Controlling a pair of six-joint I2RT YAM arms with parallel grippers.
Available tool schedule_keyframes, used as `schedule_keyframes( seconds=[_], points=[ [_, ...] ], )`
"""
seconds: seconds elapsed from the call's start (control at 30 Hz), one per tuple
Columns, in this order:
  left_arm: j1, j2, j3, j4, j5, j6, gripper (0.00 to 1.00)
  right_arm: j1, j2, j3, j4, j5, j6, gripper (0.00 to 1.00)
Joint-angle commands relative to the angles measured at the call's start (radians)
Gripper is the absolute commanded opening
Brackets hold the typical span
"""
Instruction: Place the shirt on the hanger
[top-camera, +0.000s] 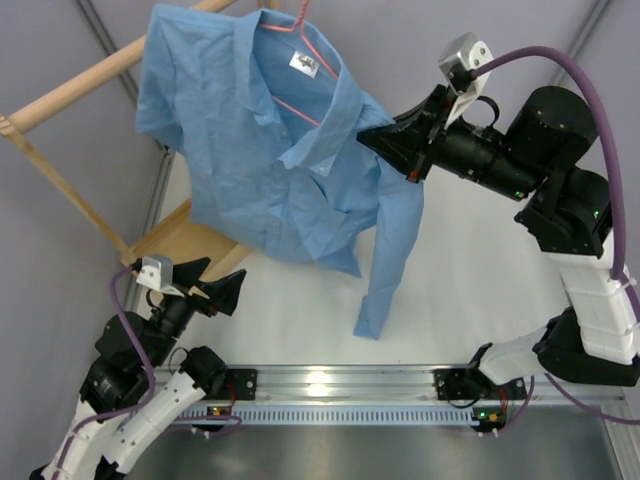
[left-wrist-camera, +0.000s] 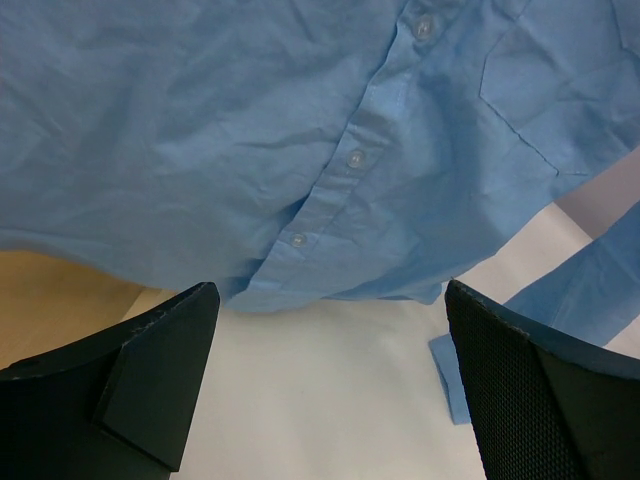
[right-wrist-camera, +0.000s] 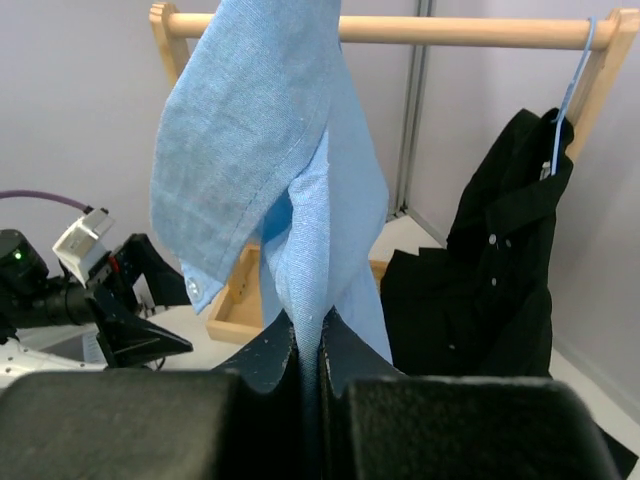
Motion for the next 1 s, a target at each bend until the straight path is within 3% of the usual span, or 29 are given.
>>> schedule_keyframes(
  seconds=[0.0,0.4,0.6,0.8,0.97],
  points=[
    [0.005,0.010,-0.006,0.051,-0.021,-0.016,0.98,0.007,-0.009,0.063,0.182,-0.018,0.034,0.00],
    [0.005,-0.025,-0.009,0.046,-0.011,-0.010,0.98,0.009,0.022,-0.141,0.445,-0.011,0.100,0.00],
    [0.005,-0.033,-0.009,0.043,0.000,-0.007,0.98,0.077,0.003,-0.277,0.540,0.058,0.045,0.00],
    [0.005,-0.036,-0.009,0.043,0.012,-0.005,0.98,0.133,-0.118,-0.686,0.817,0.129,0.049,0.00],
    [0.005,-0.043,-0.011,0.043,0.012,-0.002,0.98,0.167,-0.139,-0.828,0.928,0.167,0.058,0.00]
  ],
)
